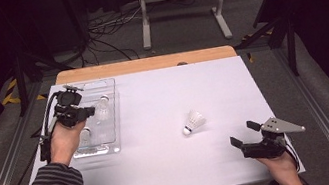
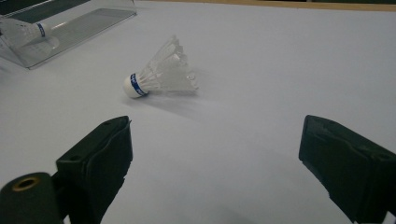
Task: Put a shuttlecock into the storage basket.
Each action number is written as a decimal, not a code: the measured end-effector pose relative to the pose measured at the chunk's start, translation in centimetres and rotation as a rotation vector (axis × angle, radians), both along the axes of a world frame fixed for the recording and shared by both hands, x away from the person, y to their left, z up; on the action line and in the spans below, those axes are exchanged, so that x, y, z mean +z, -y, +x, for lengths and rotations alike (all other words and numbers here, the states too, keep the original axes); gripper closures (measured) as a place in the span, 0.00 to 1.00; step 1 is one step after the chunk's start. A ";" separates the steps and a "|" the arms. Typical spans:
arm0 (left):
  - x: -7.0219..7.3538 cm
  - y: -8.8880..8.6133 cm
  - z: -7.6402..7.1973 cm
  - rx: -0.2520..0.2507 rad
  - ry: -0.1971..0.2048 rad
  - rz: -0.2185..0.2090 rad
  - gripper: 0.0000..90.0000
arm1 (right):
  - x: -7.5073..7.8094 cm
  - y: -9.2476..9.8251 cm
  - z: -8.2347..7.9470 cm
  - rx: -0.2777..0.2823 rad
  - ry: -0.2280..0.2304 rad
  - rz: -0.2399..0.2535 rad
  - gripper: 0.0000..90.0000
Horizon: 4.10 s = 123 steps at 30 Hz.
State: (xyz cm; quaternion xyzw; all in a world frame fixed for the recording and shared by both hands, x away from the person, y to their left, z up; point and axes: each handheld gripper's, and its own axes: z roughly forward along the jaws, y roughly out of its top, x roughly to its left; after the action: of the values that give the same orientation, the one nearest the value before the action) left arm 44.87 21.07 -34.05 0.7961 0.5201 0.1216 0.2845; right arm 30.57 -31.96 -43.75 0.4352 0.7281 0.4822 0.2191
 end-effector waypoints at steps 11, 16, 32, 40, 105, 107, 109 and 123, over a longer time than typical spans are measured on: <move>-1.1 0.4 1.5 0.037 -0.017 0.053 0.99 | 0.0 0.0 0.0 0.000 0.001 0.003 0.12; -1.8 0.7 2.3 0.057 -0.036 0.078 0.99 | 0.0 0.0 0.0 -0.001 0.002 0.001 0.12; -3.7 0.7 3.8 0.099 -0.088 0.057 0.99 | 0.0 0.0 0.0 0.001 0.000 0.006 0.12; -4.6 0.7 4.3 0.124 -0.107 0.052 0.99 | 0.0 0.0 0.0 0.002 0.001 0.006 0.12; -2.9 0.9 0.0 0.008 -0.054 0.017 0.39 | 0.1 0.0 0.0 0.004 0.003 0.003 0.12; -2.8 0.9 -0.2 0.004 -0.049 0.016 0.39 | 0.1 0.0 0.0 0.004 0.003 0.003 0.12; -2.8 0.9 -0.4 0.003 -0.038 0.014 0.39 | 0.1 0.0 0.0 0.003 0.004 0.003 0.12; -2.9 0.4 -2.0 -0.015 0.008 -0.010 0.39 | 0.1 0.0 0.0 0.003 0.002 0.004 0.12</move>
State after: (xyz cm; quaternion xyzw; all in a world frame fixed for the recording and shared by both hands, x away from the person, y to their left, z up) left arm 42.83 20.67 -36.91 0.7980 0.5137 0.1198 0.2916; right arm 30.55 -31.95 -43.69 0.4338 0.7276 0.4845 0.2183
